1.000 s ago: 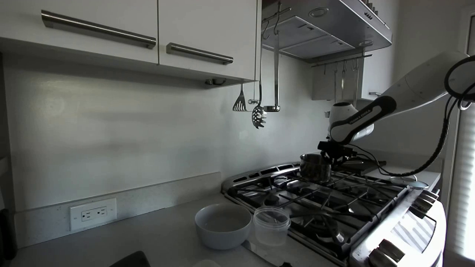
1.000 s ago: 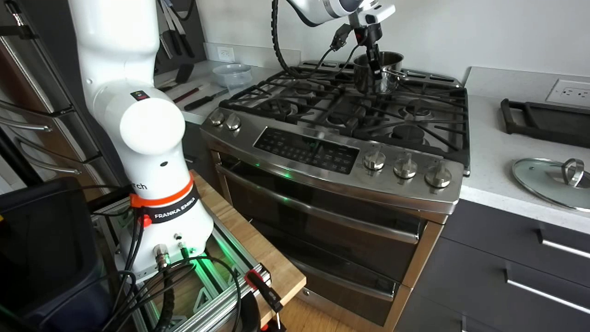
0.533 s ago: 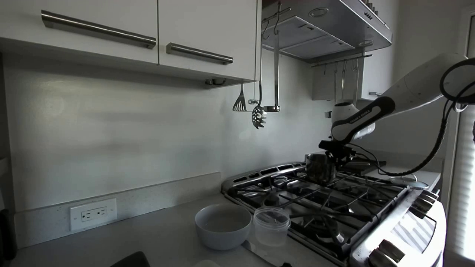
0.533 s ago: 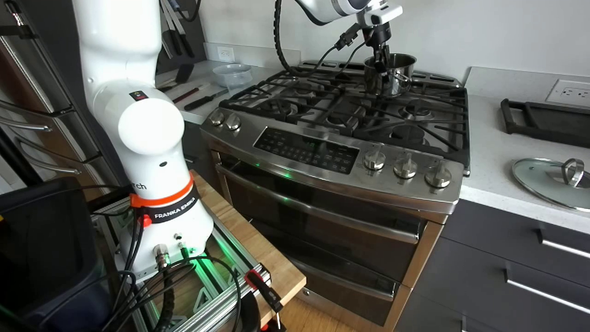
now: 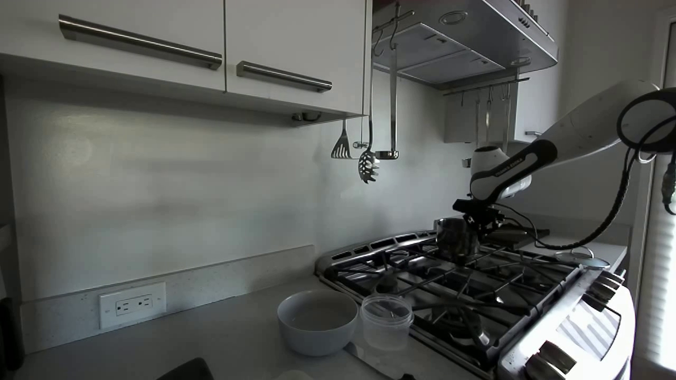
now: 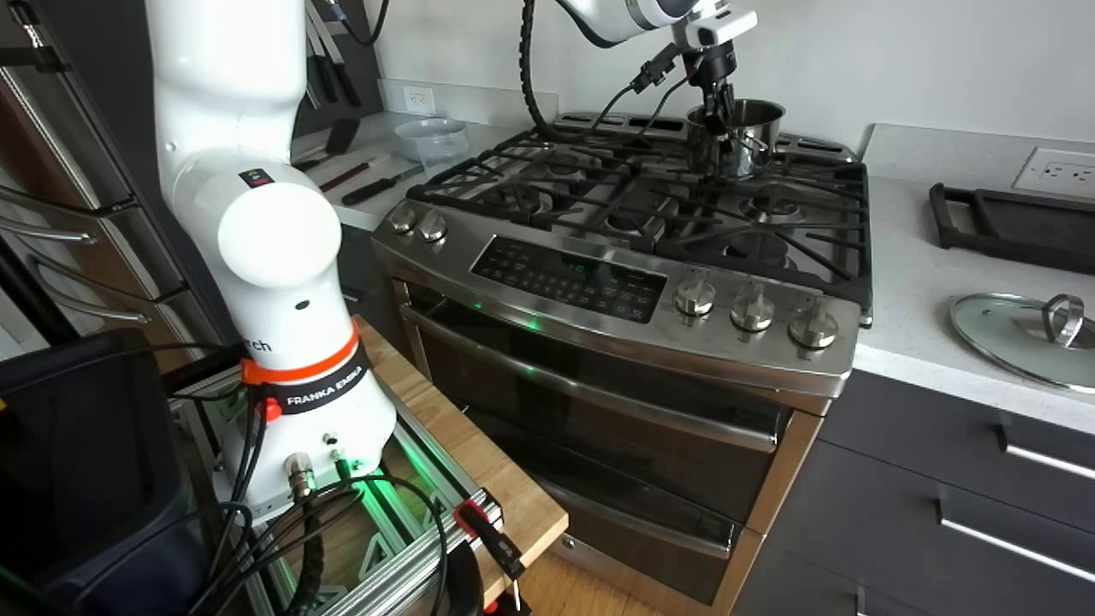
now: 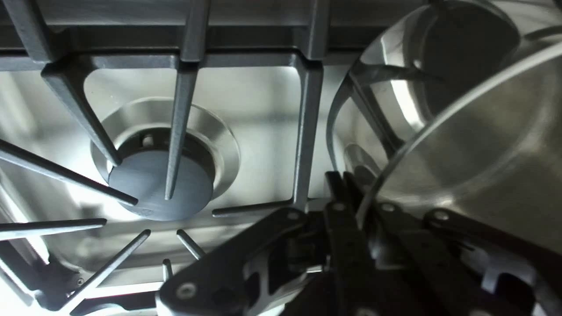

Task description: Move the pot to the right

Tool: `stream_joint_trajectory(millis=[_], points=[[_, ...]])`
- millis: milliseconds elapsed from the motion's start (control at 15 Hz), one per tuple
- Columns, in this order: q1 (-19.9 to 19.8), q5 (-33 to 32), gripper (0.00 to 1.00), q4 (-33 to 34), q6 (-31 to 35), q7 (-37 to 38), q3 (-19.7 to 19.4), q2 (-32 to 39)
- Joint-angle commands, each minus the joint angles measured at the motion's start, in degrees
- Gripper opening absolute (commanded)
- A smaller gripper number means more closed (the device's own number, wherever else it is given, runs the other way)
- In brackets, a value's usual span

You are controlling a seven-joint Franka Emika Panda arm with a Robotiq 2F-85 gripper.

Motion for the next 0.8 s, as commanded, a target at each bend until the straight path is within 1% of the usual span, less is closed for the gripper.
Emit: stream_joint_trajectory(millis=[0, 200, 333, 533, 733], points=[[-0.6, 1.1, 0.02, 1.7, -1.4, 5.6, -0.4, 1.0], [-0.9, 1.9, 0.02, 2.7, -2.4, 11.6, -0.7, 1.5], [-1.3, 2.0, 0.02, 3.1, -2.1, 14.2, -0.8, 1.9], [-2.4, 3.1, 0.02, 4.9, -2.1, 16.1, -1.0, 3.6], [-3.4, 5.2, 0.02, 7.2, -2.5, 16.1, -0.9, 5.2]])
